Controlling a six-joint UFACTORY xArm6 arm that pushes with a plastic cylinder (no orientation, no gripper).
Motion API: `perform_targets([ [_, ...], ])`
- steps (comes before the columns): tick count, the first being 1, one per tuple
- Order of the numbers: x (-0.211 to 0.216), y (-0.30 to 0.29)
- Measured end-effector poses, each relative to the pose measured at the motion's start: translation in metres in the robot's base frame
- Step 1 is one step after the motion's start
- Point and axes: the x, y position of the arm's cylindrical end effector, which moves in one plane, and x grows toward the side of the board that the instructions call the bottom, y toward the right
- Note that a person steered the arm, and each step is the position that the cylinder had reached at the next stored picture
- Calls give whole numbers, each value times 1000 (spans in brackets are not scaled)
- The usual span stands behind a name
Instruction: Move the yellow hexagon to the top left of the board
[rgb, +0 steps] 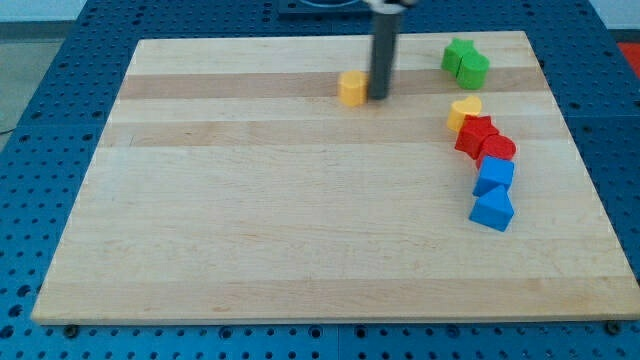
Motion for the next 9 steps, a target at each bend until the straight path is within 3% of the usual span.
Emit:
perform_targets([
  [1, -18, -75],
  [3, -11, -85],
  [4, -18, -135],
  [5, -51, -182],
  [6, -56, -195],
  [7, -20, -194],
  [9, -47, -250],
])
